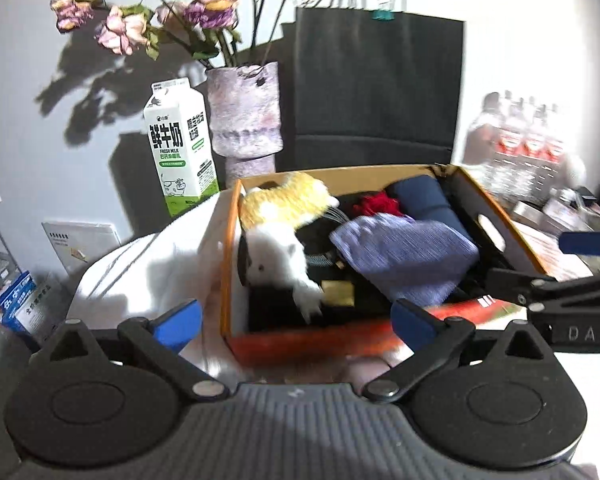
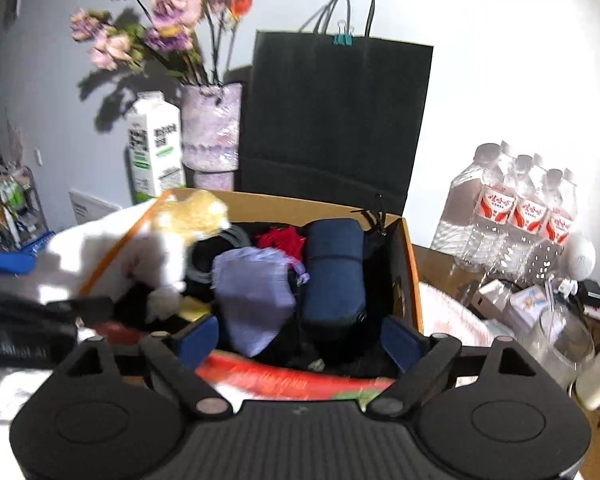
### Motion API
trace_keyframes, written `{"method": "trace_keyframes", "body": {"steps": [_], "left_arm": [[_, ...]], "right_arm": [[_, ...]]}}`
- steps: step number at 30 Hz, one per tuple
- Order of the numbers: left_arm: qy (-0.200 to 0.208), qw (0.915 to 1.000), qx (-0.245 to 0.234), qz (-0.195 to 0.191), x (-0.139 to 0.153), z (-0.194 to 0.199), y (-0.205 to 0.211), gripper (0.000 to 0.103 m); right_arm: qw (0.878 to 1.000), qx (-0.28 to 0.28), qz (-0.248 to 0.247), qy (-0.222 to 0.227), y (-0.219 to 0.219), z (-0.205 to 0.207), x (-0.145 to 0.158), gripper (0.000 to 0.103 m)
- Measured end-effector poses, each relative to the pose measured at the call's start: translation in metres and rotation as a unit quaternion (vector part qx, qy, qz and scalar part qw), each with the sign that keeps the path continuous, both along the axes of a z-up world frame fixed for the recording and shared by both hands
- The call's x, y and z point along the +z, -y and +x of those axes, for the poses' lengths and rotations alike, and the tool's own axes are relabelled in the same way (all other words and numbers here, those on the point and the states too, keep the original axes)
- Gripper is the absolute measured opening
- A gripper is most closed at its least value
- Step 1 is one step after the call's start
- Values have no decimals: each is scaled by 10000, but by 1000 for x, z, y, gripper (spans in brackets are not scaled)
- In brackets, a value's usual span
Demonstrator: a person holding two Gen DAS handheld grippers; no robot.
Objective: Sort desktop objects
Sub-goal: 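Withdraw both open tools from the box back over the pile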
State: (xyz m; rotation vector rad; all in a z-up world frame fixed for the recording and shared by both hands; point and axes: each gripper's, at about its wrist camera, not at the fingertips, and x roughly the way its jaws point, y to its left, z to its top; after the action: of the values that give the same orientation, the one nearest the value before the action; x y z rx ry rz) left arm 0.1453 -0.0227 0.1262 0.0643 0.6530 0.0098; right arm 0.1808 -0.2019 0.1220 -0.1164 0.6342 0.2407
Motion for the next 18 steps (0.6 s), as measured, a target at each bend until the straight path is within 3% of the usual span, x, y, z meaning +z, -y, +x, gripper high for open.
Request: {"method": "trace_keyframes", "body": {"steps": [4, 9, 18], "left_arm": [[173, 9997, -156, -19, 4, -44, 3, 103], [231, 9976, -238, -611, 2, -103, -10, 103], [403, 9933, 183, -1069, -42, -198, -46, 103]], "right_arm": [[9995, -1, 301, 130, 9, -45, 4, 91], [9968, -14, 757, 272, 26, -111, -3, 94], [9943, -435, 816, 526, 32, -226, -52, 100]]}}
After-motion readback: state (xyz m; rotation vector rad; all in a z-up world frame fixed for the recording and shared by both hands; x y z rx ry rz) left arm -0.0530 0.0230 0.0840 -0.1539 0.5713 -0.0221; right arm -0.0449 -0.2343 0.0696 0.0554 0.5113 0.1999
